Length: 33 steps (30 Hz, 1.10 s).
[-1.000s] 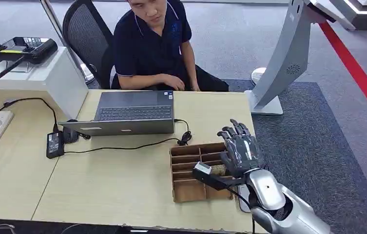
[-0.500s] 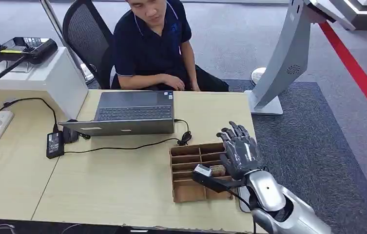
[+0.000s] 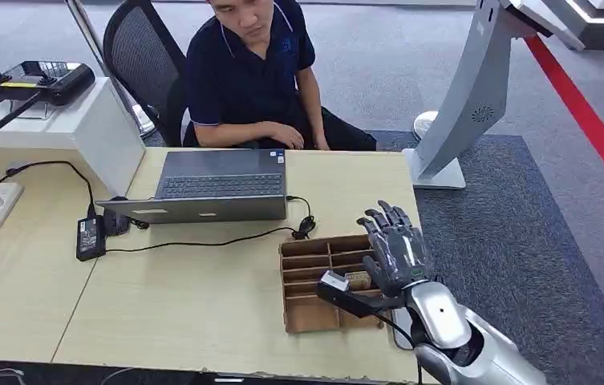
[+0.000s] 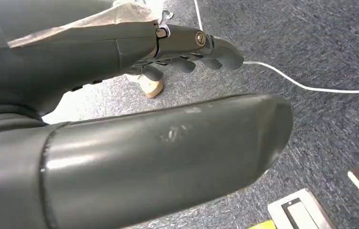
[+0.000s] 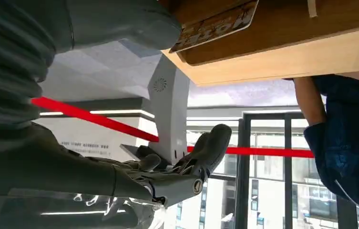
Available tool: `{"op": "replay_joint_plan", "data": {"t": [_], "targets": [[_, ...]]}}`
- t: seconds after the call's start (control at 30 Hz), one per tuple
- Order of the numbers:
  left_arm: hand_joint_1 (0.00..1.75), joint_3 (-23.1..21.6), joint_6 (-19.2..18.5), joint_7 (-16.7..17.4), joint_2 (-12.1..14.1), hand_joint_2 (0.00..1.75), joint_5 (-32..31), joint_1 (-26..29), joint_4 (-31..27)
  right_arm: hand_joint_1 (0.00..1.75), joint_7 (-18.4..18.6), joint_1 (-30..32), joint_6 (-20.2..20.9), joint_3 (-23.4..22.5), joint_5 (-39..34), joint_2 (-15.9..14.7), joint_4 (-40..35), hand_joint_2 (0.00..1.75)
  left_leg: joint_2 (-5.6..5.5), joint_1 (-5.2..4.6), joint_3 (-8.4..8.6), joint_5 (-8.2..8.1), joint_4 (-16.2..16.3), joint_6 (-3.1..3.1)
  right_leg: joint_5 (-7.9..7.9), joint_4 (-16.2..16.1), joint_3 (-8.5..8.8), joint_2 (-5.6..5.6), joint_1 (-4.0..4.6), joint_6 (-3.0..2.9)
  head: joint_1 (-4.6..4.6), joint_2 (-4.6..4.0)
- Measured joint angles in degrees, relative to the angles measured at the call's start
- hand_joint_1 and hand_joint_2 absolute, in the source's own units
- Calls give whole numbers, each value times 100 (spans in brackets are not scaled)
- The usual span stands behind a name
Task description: Pass the card to the sensor for recognition and then transmit it.
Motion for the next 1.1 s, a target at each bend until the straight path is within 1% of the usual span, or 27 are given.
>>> {"op": "replay_joint_plan", "data": {"t": [0.13,0.17,0.23,0.3,0.33,0.37,0.4,0.43,0.47,0.5,0.57,0.6,0.63,0.7,0.73,0.8,0.83,0.93,0.97,1.0,1.03,1.07,1.1], "targets": [[0,0,0,0,0,0,0,0,0,58,2,2,0,0,-5,-2,0,175,0,0,0,0,0,0,0,0,0,0,0,0,0,0],[0,0,0,0,0,0,0,0,0,73,2,3,-2,0,-13,-7,0,175,0,0,0,0,0,0,0,0,0,0,0,0,0,0],[0,0,0,0,0,0,0,0,0,63,2,3,-2,0,-18,-15,-2,175,0,0,0,0,0,0,0,0,0,0,0,0,0,0],[0,0,0,0,0,0,0,0,0,65,2,31,-13,0,-64,-22,0,175,0,0,0,0,0,0,0,0,0,0,0,0,2,0],[0,0,0,0,0,0,0,0,0,56,2,36,-17,2,-68,-22,0,175,0,0,0,0,0,0,0,0,0,0,0,0,0,0],[0,0,0,0,0,0,-2,0,0,54,2,39,-17,2,-81,-22,0,175,0,0,0,0,0,0,0,0,0,0,0,0,0,0],[0,0,0,-2,0,0,0,0,0,54,2,43,-20,2,-81,-22,0,175,0,0,0,0,0,0,0,0,0,0,0,0,0,0],[0,0,0,-4,0,0,-2,0,0,58,2,47,-22,2,-81,-22,0,175,0,0,0,0,0,0,0,0,0,0,0,0,0,0],[0,0,0,-7,0,0,-2,0,0,54,2,55,-24,2,-81,-22,0,175,0,0,0,0,0,0,0,0,0,0,0,0,0,0],[0,0,0,-9,0,0,-2,0,0,54,2,63,-24,2,-81,-22,0,175,0,0,0,0,0,0,0,0,0,0,0,0,0,0],[0,0,0,-7,0,0,-2,0,0,65,2,78,-24,2,-83,-22,0,175,0,0,0,0,0,0,0,0,0,0,0,0,0,0],[0,0,0,-7,0,0,-2,0,0,65,2,86,-26,4,-85,-22,2,175,0,0,0,0,0,0,0,0,0,0,0,0,0,0],[0,0,0,-7,0,0,-2,0,0,58,2,96,-26,4,-92,-22,2,175,0,0,0,0,0,0,0,0,0,0,0,0,0,0],[0,0,0,-7,0,0,-4,0,0,59,2,109,-26,7,-98,-22,2,175,0,0,-1,0,0,0,0,0,0,0,0,0,0,0],[0,0,0,-7,0,0,-4,0,0,54,2,111,-26,7,-101,-22,2,175,0,0,0,0,0,0,0,0,0,0,0,0,0,0],[0,-2,0,-7,0,0,-6,0,0,56,0,117,-26,11,-116,-20,2,175,0,0,-1,0,0,0,0,0,0,0,0,0,0,0],[0,0,0,-7,0,0,-7,0,0,52,0,119,-26,13,-129,-20,2,175,0,0,-1,0,0,0,0,0,0,0,0,0,0,0],[0,-2,0,-7,0,0,-7,0,0,59,0,128,-33,20,-155,-17,2,175,0,0,-1,0,0,0,0,0,0,0,0,0,0,0],[0,0,0,-7,0,0,-7,0,0,51,-2,130,-37,22,-168,-17,2,175,0,0,-1,0,0,0,0,0,0,0,0,0,2,0],[0,-2,0,-7,0,0,-9,-1,0,54,-7,132,-48,26,-175,-17,4,175,0,0,-1,0,0,0,0,0,0,0,0,0,0,0],[0,-2,0,-7,0,0,-11,-1,0,54,-13,132,-57,33,-186,-15,9,175,0,0,-1,0,0,0,0,0,0,0,0,0,0,0],[0,-2,0,-7,0,0,-11,-1,0,49,-20,134,-72,37,-186,-13,9,175,0,0,-1,0,0,0,0,0,0,0,0,0,2,0],[0,-2,0,-7,0,0,-13,-1,0,51,-24,134,-88,44,-190,-11,11,175,0,0,-1,0,0,0,0,0,0,0,0,0,0,0]]}}
